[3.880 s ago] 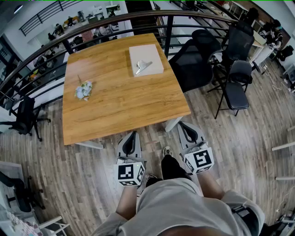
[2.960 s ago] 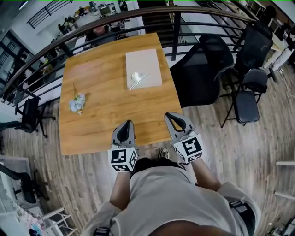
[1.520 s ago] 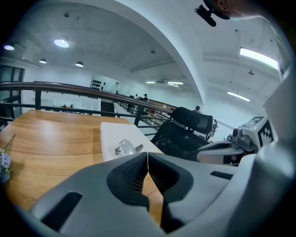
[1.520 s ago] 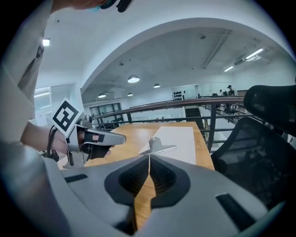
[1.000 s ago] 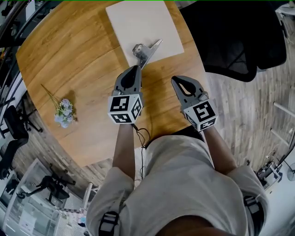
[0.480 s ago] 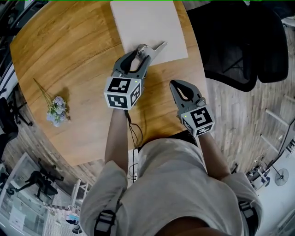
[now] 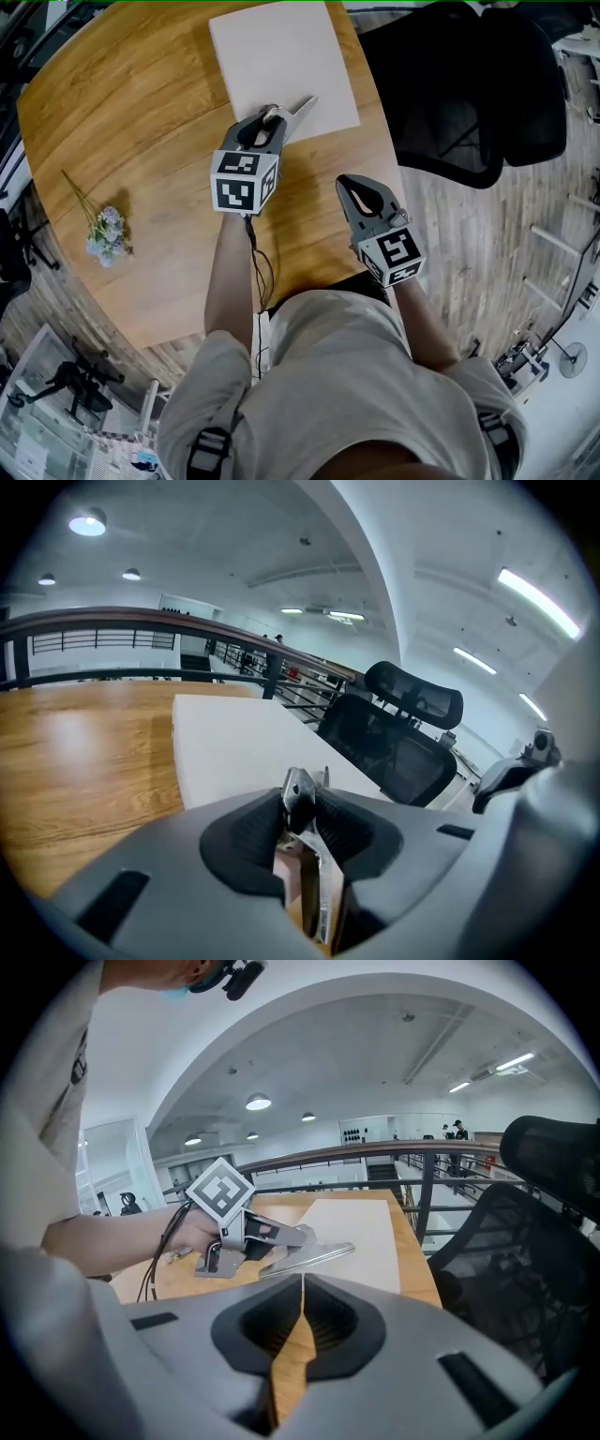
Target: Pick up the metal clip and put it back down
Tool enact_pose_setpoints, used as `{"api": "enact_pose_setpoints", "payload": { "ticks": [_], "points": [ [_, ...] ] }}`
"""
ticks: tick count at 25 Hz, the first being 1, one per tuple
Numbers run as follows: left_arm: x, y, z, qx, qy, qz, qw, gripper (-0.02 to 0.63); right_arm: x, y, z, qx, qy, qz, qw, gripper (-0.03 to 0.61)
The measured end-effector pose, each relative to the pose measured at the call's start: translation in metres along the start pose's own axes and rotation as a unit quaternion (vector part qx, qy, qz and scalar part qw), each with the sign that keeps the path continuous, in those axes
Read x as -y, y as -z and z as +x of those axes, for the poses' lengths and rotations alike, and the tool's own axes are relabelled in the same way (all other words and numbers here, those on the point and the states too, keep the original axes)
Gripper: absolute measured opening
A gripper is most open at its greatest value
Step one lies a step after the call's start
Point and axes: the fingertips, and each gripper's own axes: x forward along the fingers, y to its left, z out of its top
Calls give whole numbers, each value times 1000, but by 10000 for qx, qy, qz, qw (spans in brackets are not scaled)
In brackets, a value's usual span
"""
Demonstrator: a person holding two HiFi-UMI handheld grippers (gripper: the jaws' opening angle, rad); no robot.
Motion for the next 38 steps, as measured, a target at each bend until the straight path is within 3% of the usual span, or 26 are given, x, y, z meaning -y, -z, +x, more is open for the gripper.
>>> {"api": "enact_pose_setpoints", "payload": {
  "ticks": [7,16,28,33,38],
  "points": [
    [22,-10,-12,418,39,-292,9987,28,2,2,-17,121,4,21,9999,28],
    [55,-7,-39,513,-314,-174,9980,26,-1,-7,-39,480,-104,8,9988,28],
    [143,9,-109,780,-690,-83,9945,26,4,-24,-96,1152,-172,67,9932,28],
    [170,-2,-143,1226,-902,-189,9882,26,6,-37,-125,1540,-165,19,9879,28],
    [199,-16,-183,1661,-1269,-13,9779,26,-1,-53,-162,1940,-249,-166,9805,28]
  ]
}}
